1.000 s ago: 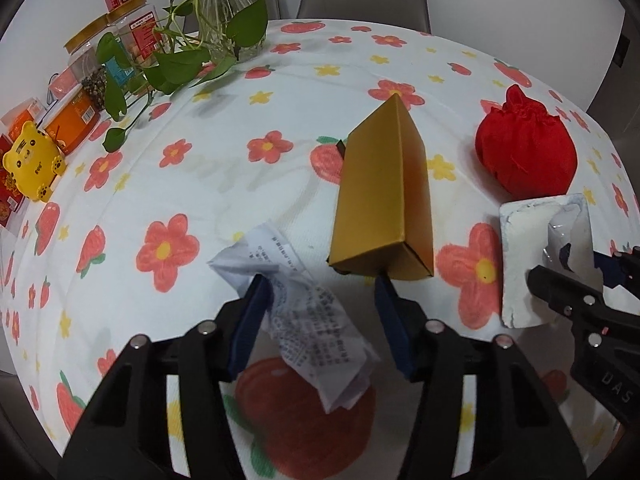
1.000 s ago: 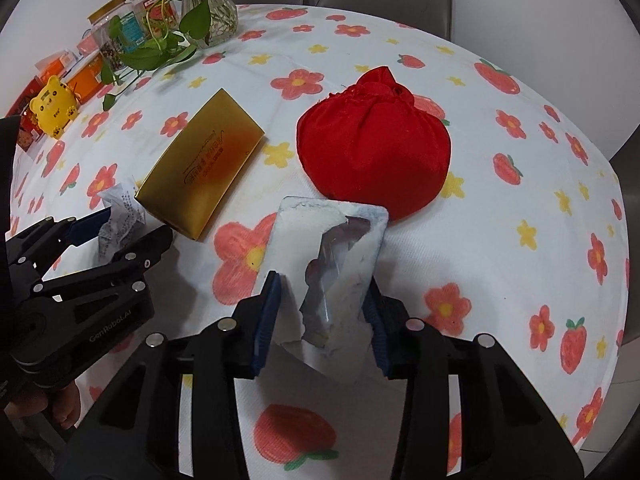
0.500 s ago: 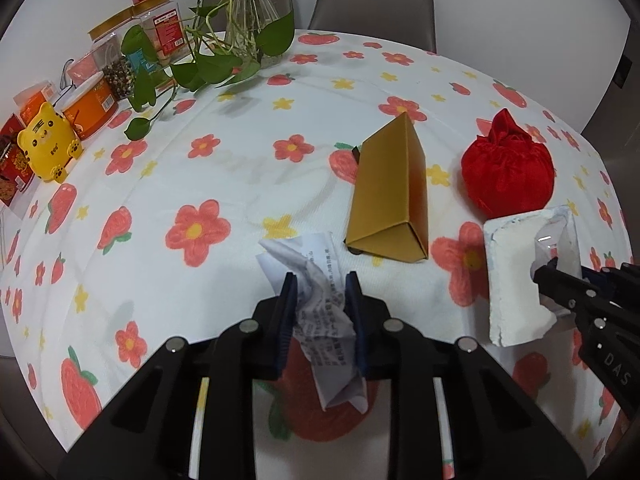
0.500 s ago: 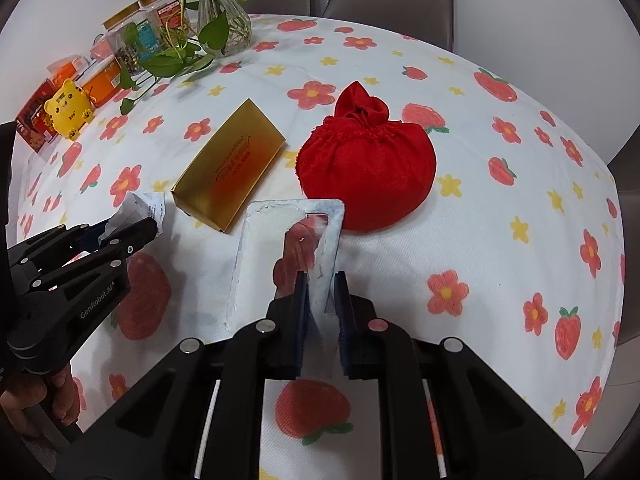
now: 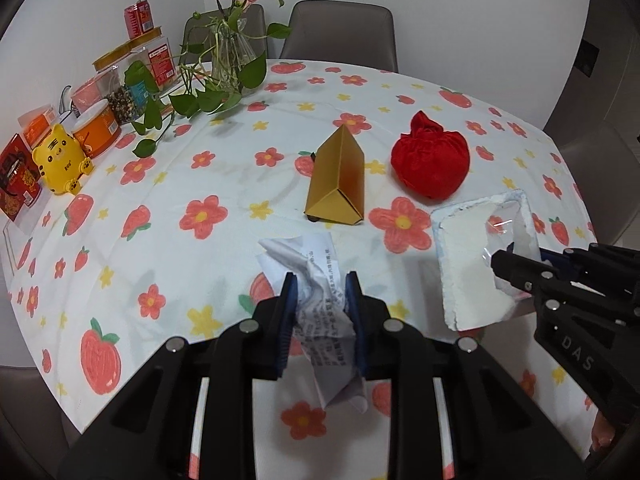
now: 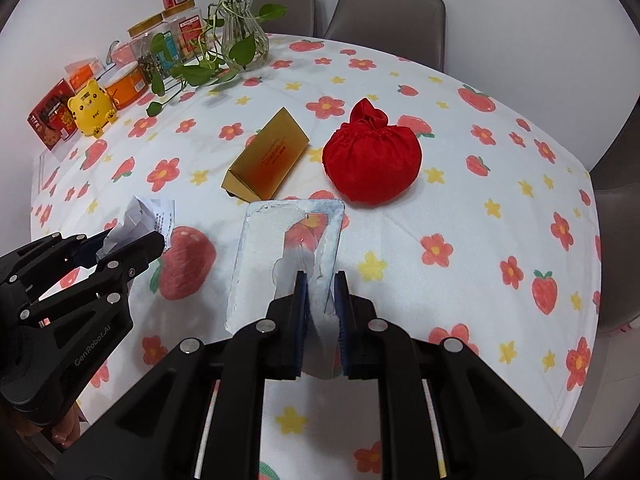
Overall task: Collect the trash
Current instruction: 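Carry the receipt and white plastic tray over the grey trash bin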
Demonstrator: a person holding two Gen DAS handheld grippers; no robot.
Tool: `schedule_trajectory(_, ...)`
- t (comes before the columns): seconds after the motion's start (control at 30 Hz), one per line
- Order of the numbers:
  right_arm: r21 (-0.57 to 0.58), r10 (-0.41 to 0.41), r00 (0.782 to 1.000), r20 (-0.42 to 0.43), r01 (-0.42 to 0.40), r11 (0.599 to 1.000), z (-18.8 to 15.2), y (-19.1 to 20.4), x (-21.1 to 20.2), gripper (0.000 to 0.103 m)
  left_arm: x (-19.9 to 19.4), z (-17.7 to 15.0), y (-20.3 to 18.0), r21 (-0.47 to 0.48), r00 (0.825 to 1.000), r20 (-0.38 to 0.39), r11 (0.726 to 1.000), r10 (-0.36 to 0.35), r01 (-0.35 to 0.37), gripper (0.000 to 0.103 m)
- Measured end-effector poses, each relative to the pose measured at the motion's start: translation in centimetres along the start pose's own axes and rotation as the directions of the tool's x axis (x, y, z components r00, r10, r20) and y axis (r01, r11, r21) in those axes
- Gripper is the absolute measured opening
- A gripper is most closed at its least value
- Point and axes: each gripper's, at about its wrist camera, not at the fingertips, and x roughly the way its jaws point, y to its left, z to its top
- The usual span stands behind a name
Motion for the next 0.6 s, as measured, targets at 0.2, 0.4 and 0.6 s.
schedule_trajectory(0.2, 0.046, -0.035, 0.999, 0.017, 0.035, 0.998, -2.8, -0.7, -2.6, 0.012, -2.4, -1.9, -2.2, 0.067, 0.999, 0.013, 0.997, -0.048, 0.047, 0.025)
schedule_trajectory(0.4, 0.103, -0.076, 0.997, 0.029, 0.073, 0.992, -6.1, -3.3, -5.1, 0.012, -4.4, -3.7, -5.9, 0.143, 0.995, 0.01, 0.985, -0.098, 0.096, 0.025)
schedule_trajectory(0.6, 0.185, -0.121, 0.991, 0.057, 0.109, 0.977, -9.9, -8.4, -8.4, 0.012, -6.1, -5.1, -12.4, 0.229, 0.99, 0.012, 0.964, -0.144, 0.137, 0.025)
